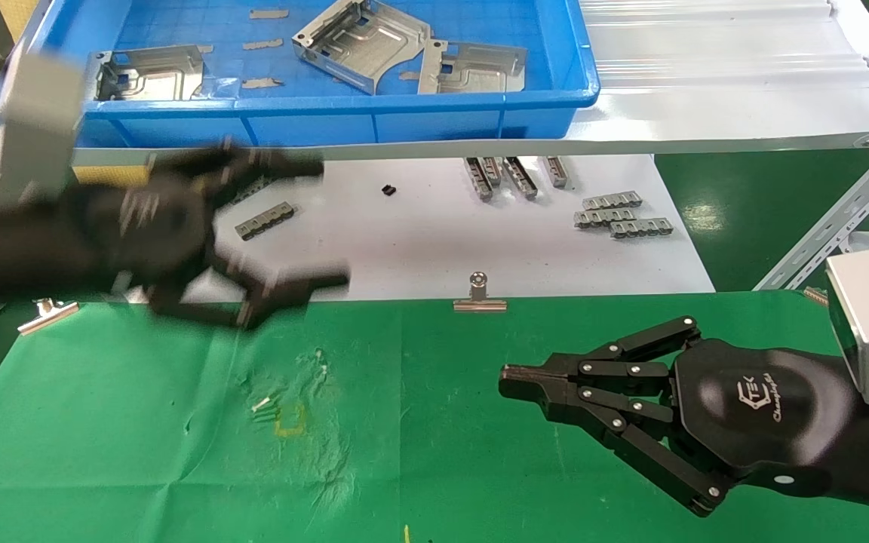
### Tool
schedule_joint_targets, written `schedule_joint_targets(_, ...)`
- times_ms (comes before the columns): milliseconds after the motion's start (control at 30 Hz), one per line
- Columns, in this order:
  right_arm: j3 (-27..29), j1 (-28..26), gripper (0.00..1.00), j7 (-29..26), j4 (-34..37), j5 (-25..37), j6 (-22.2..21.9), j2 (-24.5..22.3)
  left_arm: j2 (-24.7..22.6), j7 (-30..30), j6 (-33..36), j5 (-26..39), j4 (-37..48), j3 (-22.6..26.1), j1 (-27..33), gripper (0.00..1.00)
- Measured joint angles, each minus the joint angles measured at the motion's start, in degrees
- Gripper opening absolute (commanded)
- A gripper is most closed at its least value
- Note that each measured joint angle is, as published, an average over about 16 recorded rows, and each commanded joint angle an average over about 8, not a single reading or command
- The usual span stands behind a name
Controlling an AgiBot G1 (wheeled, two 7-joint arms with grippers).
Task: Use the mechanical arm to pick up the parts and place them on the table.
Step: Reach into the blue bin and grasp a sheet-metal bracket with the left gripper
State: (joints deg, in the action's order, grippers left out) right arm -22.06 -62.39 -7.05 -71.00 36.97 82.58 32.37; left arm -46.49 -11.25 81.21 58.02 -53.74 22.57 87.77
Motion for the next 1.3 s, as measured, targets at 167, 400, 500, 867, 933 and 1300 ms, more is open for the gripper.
schedule_joint_targets(167, 0.0, 0.0, 0.0, 0.0, 0.0, 0.0, 0.0, 0.0, -8.0, 2.8, -7.0, 7.7, 15.1, 2.9, 11.3, 1.0)
schedule_joint_targets(400, 0.0, 0.0, 0.1, 0.0, 0.0, 0.0, 0.0, 0.0, -19.0, 7.4, -21.4, 15.4, 34.4, 5.4, 22.3, 1.0)
schedule_joint_targets(500, 0.0, 0.0, 0.47, 0.0, 0.0, 0.0, 0.0, 0.0, -23.0, 8.4, -26.9, 17.4, 40.5, 6.1, 25.3, 0.96)
schedule_joint_targets(867, 0.0, 0.0, 1.0, 0.0, 0.0, 0.0, 0.0, 0.0, -30.0, 7.0, -35.5, 21.2, 51.5, 8.4, 30.0, 0.0)
schedule_joint_targets(933, 0.0, 0.0, 1.0, 0.0, 0.0, 0.0, 0.0, 0.0, -30.3, 6.4, -35.7, 21.6, 52.1, 8.7, 30.2, 0.0)
schedule_joint_targets(1300, 0.0, 0.0, 1.0, 0.0, 0.0, 0.0, 0.0, 0.0, -30.6, 4.4, -35.7, 23.3, 51.8, 10.1, 30.5, 0.0)
